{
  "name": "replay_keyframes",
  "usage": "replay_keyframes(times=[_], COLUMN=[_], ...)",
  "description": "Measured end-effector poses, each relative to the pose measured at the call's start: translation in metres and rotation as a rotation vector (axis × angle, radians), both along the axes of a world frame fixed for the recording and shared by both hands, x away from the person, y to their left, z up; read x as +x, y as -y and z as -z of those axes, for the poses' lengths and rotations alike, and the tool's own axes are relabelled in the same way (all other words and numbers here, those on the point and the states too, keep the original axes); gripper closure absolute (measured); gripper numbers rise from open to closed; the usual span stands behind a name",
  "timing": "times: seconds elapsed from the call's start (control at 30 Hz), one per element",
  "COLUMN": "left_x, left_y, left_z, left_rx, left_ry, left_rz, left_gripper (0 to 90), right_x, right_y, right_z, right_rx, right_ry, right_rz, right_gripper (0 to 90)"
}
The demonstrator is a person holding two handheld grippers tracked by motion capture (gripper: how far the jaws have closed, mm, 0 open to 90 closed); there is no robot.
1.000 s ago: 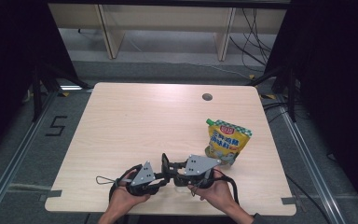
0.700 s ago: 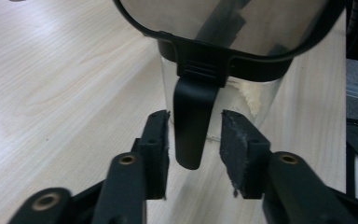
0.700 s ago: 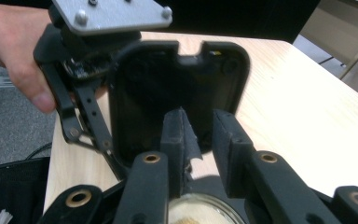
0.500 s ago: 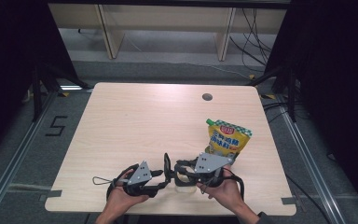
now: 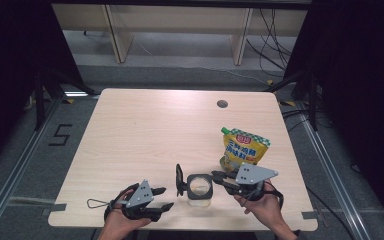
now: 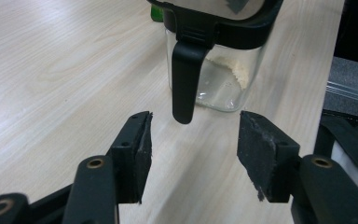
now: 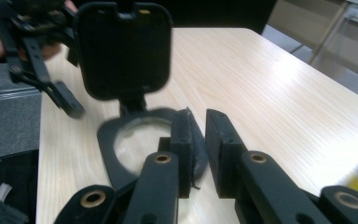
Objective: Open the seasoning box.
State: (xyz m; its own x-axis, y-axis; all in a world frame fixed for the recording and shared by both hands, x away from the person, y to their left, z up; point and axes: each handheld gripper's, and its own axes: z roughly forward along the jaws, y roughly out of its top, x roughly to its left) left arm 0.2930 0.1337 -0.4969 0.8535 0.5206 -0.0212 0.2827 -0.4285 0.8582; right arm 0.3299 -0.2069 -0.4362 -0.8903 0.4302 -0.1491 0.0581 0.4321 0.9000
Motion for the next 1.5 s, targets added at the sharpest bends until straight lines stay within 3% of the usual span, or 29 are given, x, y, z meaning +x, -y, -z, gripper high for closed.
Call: replay_keyframes(times=[0.1,0.17,0.23,0.33,0.37,0.4,0.43,0.53,0.57,0.63,0.7,0.77,0.8,0.83,0.87,0.97,1.0,1.07,1.13,1.27,1.33,1.4,1.47,1.5], left_x=[-0.004,-0.008,-0.01,-0.013,-0.014,-0.014,-0.015,-0.018,-0.019,-0.021,-0.022,-0.024,-0.024,-0.025,-0.026,-0.026,-0.027,-0.026,-0.026,-0.026,-0.026,-0.024,-0.025,-0.025], left_y=[-0.003,-0.002,-0.001,0.0,0.0,-0.001,0.0,-0.002,-0.002,-0.003,-0.003,-0.004,-0.005,-0.004,-0.004,-0.004,-0.003,-0.003,-0.002,-0.001,0.002,0.001,0.003,0.004], left_z=[0.0,0.002,0.003,0.003,0.003,0.004,0.004,0.005,0.005,0.005,0.006,0.006,0.006,0.007,0.007,0.009,0.01,0.011,0.011,0.012,0.013,0.011,0.011,0.012], left_rx=[0.026,0.027,0.022,0.022,0.022,0.03,0.025,0.059,0.047,0.044,0.042,0.061,0.07,0.073,0.061,0.093,0.071,0.099,0.095,0.108,0.075,0.11,0.104,0.101], left_ry=[0.017,-0.005,0.002,-0.025,-0.031,-0.023,-0.032,-0.047,-0.062,-0.053,-0.051,-0.057,-0.059,-0.061,-0.074,-0.075,-0.079,-0.082,-0.08,-0.095,-0.092,-0.077,-0.089,-0.089], left_rz=[-0.009,-0.029,-0.036,-0.057,-0.059,-0.051,-0.062,-0.084,-0.086,-0.099,-0.106,-0.111,-0.112,-0.127,-0.13,-0.135,-0.133,-0.14,-0.139,-0.156,-0.162,-0.143,-0.148,-0.154], left_gripper=[43.0,39.7,37.3,33.4,32.9,32.2,31.8,30.8,30.2,30.0,29.4,28.8,28.5,27.9,27.1,25.7,25.7,24.4,23.4,22.1,22.0,21.7,21.7,21.7], right_x=[-0.003,-0.004,-0.007,-0.01,-0.01,-0.014,-0.014,-0.017,-0.019,-0.018,-0.02,-0.018,-0.018,-0.017,-0.018,-0.012,-0.012,-0.011,-0.009,-0.004,-0.003,-0.001,-0.001,0.0], right_y=[0.017,0.028,0.039,0.055,0.06,0.067,0.072,0.078,0.085,0.088,0.093,0.097,0.1,0.102,0.102,0.108,0.108,0.11,0.11,0.113,0.113,0.114,0.116,0.117], right_z=[0.001,0.002,0.004,0.006,0.007,0.009,0.009,0.011,0.013,0.014,0.015,0.017,0.018,0.019,0.021,0.024,0.024,0.028,0.032,0.034,0.034,0.036,0.036,0.037], right_rx=[-0.001,0.004,0.015,0.022,0.021,0.023,0.018,0.024,0.027,0.023,0.026,0.017,0.018,0.005,0.021,0.022,0.022,0.027,0.045,0.044,0.045,0.044,0.049,0.053], right_ry=[0.0,0.003,-0.003,-0.024,-0.01,-0.038,-0.035,-0.055,-0.058,-0.05,-0.073,-0.056,-0.077,-0.063,-0.1,-0.097,-0.097,-0.15,-0.2,-0.19,-0.185,-0.176,-0.182,-0.164], right_rz=[0.034,0.059,0.099,0.145,0.147,0.188,0.198,0.221,0.244,0.242,0.28,0.287,0.304,0.311,0.331,0.358,0.358,0.378,0.388,0.378,0.376,0.381,0.382,0.383], right_gripper=[81.0,78.6,76.2,68.8,67.4,61.7,59.5,56.7,52.6,51.3,47.6,45.9,45.0,44.0,43.2,35.9,35.9,29.7,26.2,22.2,21.2,19.6,19.7,19.6])
